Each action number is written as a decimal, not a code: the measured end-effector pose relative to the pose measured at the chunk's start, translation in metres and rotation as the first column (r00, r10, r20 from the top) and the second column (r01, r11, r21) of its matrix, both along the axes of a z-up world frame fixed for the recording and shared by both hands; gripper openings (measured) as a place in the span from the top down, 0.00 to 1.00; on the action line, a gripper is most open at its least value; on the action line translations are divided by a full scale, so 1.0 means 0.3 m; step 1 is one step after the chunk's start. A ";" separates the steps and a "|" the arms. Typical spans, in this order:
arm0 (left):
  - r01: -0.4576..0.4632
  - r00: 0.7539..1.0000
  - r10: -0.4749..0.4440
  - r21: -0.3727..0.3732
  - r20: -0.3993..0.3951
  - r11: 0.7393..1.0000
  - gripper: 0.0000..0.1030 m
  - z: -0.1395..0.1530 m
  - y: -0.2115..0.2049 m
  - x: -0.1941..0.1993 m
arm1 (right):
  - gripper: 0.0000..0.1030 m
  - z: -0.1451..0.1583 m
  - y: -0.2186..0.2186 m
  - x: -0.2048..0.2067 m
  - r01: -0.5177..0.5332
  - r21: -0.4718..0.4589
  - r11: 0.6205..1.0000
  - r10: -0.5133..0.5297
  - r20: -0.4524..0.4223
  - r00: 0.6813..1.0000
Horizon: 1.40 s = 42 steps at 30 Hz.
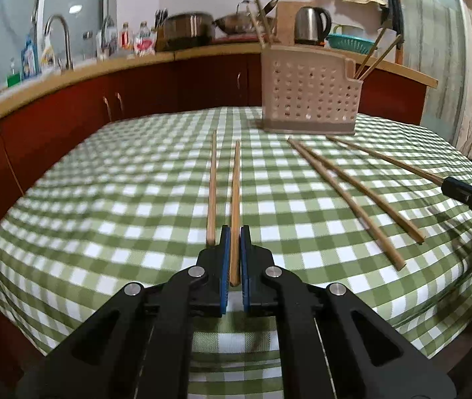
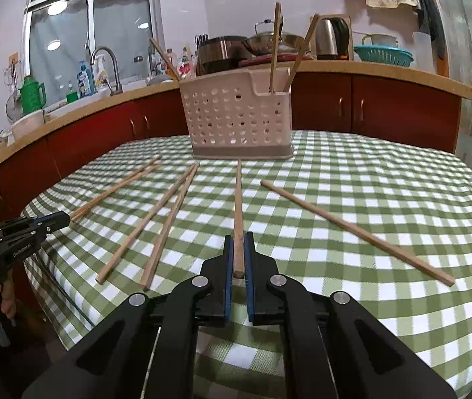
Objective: Organize utensils
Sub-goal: 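Lift both held chopsticks and carry them over the caddy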
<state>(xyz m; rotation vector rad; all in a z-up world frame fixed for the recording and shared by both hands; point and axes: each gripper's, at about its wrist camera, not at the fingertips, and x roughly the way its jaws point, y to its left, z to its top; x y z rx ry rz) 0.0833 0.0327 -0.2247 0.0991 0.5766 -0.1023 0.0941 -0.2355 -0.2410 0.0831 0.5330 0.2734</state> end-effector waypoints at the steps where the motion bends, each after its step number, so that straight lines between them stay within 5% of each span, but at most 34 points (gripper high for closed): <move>1: 0.005 1.000 -0.006 0.016 0.024 1.000 0.94 0.018 -0.007 -0.010 | 0.93 0.012 -0.003 -0.005 0.003 0.002 1.000 -0.003 0.010 1.000; 20: 0.018 0.975 -0.022 0.023 0.223 1.000 0.94 0.280 -0.033 -0.064 | 0.93 0.253 -0.023 -0.076 0.018 0.033 0.999 -0.024 0.188 0.982; 30: 0.046 0.976 -0.035 -0.045 0.216 0.998 0.94 0.370 -0.035 -0.061 | 0.93 0.329 -0.028 -0.095 0.029 0.056 0.998 -0.041 0.224 0.974; 42: 0.081 0.981 -0.076 -0.023 0.179 0.996 0.94 0.422 -0.068 -0.012 | 0.93 0.364 -0.020 -0.058 0.033 0.051 0.998 -0.042 0.189 0.981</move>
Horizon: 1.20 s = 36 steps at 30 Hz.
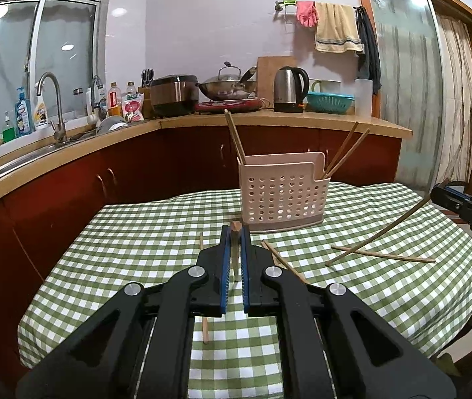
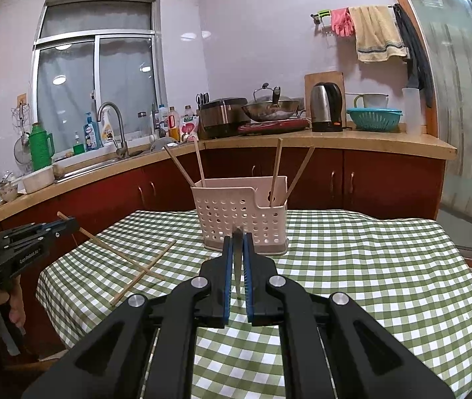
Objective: Organize utensils
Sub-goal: 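Lift both held chopsticks and carry them over the caddy, then lower both held chopsticks into the caddy and open both tools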
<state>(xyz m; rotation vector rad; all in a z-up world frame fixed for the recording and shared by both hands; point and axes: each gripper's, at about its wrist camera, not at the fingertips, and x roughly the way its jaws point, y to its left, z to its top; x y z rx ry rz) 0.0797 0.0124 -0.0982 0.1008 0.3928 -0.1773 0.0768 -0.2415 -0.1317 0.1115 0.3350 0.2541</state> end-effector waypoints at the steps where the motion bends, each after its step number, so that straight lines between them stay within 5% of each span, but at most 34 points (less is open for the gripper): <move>1: 0.002 1.000 -0.002 0.002 0.000 1.000 0.94 0.005 -0.003 0.007 | 0.93 0.003 0.002 0.006 0.000 -0.001 1.000 0.000 -0.003 1.000; 21: 0.057 0.998 -0.055 -0.072 0.019 0.996 0.94 0.107 0.003 0.172 | 0.93 0.096 0.035 0.114 -0.013 -0.001 1.000 0.013 0.038 0.999; 36: 0.132 0.978 -0.114 -0.096 0.176 0.987 0.94 0.338 -0.044 0.257 | 0.93 0.274 0.023 0.197 -0.018 0.020 1.000 0.014 0.172 0.985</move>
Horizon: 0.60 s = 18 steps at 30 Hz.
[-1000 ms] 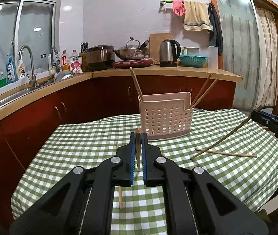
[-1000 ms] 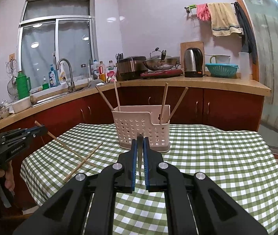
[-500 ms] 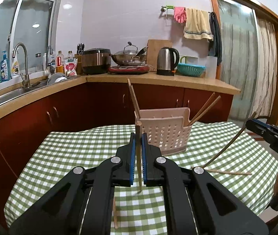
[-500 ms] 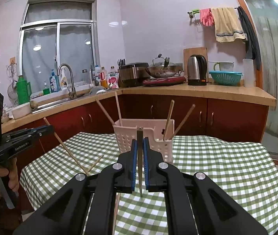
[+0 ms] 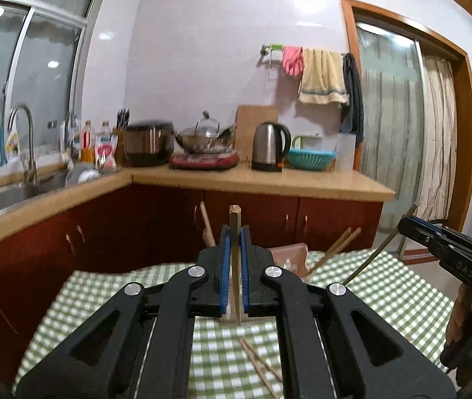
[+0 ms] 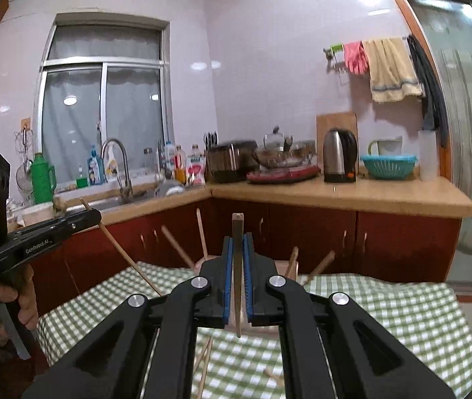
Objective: Organize utensils
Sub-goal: 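Lower both held chopsticks into the caddy and open both tools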
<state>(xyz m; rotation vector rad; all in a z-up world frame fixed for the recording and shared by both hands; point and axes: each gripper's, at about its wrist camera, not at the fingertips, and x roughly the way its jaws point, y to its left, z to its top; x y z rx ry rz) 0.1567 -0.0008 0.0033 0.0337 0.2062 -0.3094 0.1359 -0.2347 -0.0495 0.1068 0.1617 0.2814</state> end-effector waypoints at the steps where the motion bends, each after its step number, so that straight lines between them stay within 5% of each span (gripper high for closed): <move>1: 0.002 1.000 -0.002 0.002 0.013 1.000 0.94 0.014 -0.003 0.003 | 0.93 0.023 -0.001 0.009 0.002 -0.004 1.000 -0.002 0.022 1.000; 9: 0.003 0.994 0.000 -0.027 0.113 1.000 0.94 0.112 -0.039 0.084 | 0.93 0.104 -0.019 0.105 0.021 -0.017 1.000 -0.020 0.097 0.995; 18: -0.013 0.997 0.014 -0.016 0.072 1.000 0.94 0.054 -0.076 0.219 | 0.93 0.118 -0.057 0.200 0.043 0.009 0.999 -0.044 0.119 0.992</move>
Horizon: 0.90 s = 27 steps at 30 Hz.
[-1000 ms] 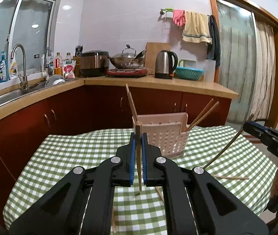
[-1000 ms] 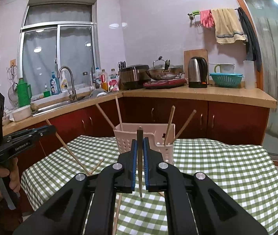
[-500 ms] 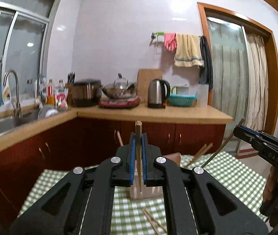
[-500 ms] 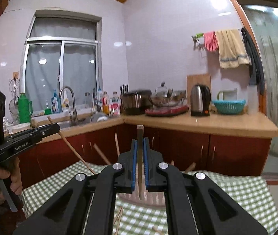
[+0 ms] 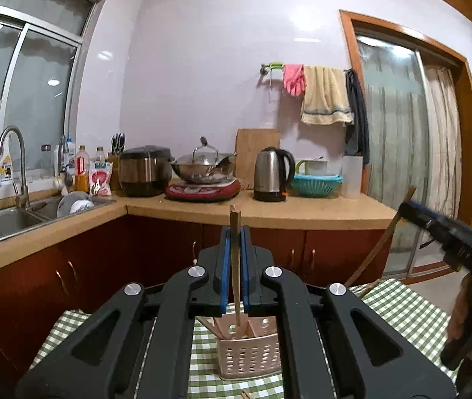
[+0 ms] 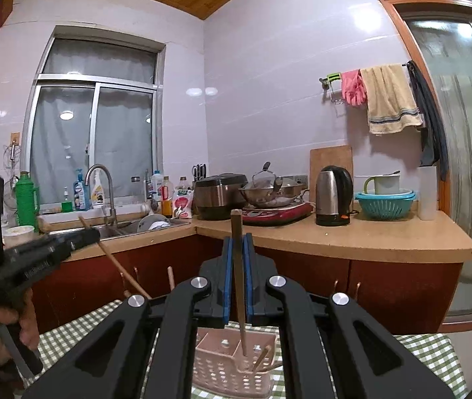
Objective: Organize utensils
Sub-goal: 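Lower both held chopsticks into the caddy and open both tools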
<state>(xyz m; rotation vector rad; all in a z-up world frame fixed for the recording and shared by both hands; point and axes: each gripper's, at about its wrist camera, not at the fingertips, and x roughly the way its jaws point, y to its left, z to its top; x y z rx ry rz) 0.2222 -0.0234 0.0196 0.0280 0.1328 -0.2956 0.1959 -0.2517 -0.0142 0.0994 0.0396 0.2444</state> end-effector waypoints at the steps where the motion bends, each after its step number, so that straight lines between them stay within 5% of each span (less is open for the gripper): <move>1: -0.003 1.000 0.003 -0.002 -0.012 1.000 0.94 -0.014 0.000 0.017 | 0.93 0.001 -0.002 0.001 -0.007 0.010 1.000 0.007 -0.001 1.000; 19: -0.007 0.996 0.008 0.008 -0.091 1.000 0.94 -0.124 0.017 0.120 | 0.93 -0.010 0.021 0.108 0.010 -0.011 1.000 -0.009 0.039 0.999; 27: 0.005 0.990 -0.004 0.004 -0.142 1.000 0.94 -0.192 0.017 0.161 | 0.93 -0.139 0.038 0.191 0.007 -0.018 1.000 -0.008 -0.041 0.999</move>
